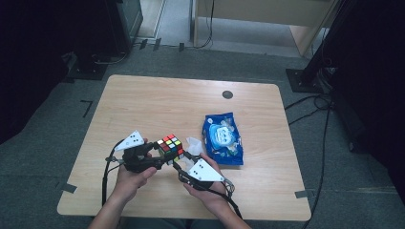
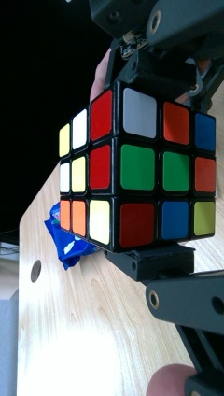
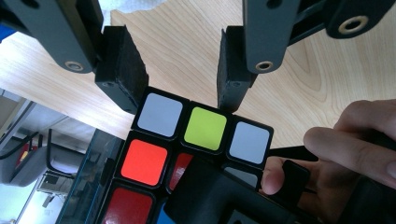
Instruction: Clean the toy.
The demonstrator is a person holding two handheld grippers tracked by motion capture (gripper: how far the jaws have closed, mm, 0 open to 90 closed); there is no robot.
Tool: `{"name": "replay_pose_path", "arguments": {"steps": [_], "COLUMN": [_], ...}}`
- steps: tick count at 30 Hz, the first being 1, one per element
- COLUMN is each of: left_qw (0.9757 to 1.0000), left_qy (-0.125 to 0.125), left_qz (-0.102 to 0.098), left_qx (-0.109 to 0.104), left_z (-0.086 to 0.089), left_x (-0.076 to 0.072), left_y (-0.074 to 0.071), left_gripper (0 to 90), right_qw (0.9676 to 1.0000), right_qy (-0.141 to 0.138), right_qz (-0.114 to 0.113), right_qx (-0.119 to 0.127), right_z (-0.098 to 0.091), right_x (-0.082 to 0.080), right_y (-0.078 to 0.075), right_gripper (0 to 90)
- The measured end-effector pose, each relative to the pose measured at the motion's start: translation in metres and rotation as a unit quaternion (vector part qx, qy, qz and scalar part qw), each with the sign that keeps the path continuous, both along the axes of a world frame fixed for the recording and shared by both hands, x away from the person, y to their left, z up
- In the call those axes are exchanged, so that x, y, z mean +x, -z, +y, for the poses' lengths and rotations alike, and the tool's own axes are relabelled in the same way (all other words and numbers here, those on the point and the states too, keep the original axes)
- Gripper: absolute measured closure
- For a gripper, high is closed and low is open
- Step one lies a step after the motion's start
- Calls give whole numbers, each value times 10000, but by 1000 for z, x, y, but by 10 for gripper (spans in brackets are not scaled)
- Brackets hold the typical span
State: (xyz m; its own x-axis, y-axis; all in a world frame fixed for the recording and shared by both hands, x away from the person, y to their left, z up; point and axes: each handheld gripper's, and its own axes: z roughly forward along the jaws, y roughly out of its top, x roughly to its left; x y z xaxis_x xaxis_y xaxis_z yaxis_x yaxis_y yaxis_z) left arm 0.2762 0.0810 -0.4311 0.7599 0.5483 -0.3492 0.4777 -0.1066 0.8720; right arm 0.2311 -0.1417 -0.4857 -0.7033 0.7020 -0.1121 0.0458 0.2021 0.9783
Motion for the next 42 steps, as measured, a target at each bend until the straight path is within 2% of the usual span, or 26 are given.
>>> {"name": "replay_pose_path", "arguments": {"steps": [7,9,14,20,26,30,31,32,33,34,37,38,39,42], "left_qw": [10000,9999,9997,9993,9995,9978,9969,9969,9969,9971,9972,9971,9971,9970], "left_qy": [-25,-48,-109,-107,-61,-166,-210,-217,-217,-296,-353,-417,-417,-475], "left_qz": [2,-38,-178,-319,-302,-583,-676,-694,-694,-669,-637,-624,-624,-595], "left_qx": [68,87,126,149,111,268,343,310,310,218,155,120,120,99], "left_z": [-4,-5,-9,-10,-9,-8,-7,-1,-1,6,12,18,18,23], "left_x": [-1,-1,-4,-6,-6,-10,-10,-9,-9,-7,-5,-3,-3,-1], "left_y": [4,4,6,7,9,5,4,3,3,3,2,2,2,2], "left_gripper": [341,341,341,341,341,343,343,343,343,343,343,343,343,343], "right_qw": [9998,9994,9989,9990,9990,9990,9988,9988,9988,9994,9992,9989,9989,9979], "right_qy": [-6,0,32,15,-10,-92,-187,-278,-278,-197,-157,-73,-73,-4], "right_qz": [205,309,399,361,369,349,339,369,369,298,365,459,459,647], "right_qx": [82,164,255,245,256,265,295,171,171,-19,2,55,55,66], "right_z": [3,5,4,4,4,4,4,3,3,-1,-8,-17,-17,-27], "right_x": [-3,-4,-4,-5,-5,-5,-3,-1,-1,0,3,8,8,15], "right_y": [1,0,-1,-2,-2,-2,-3,-6,-6,-7,-8,-9,-9,-10], "right_gripper": [544,547,547,546,541,519,483,437,437,418,397,381,381,368]}}
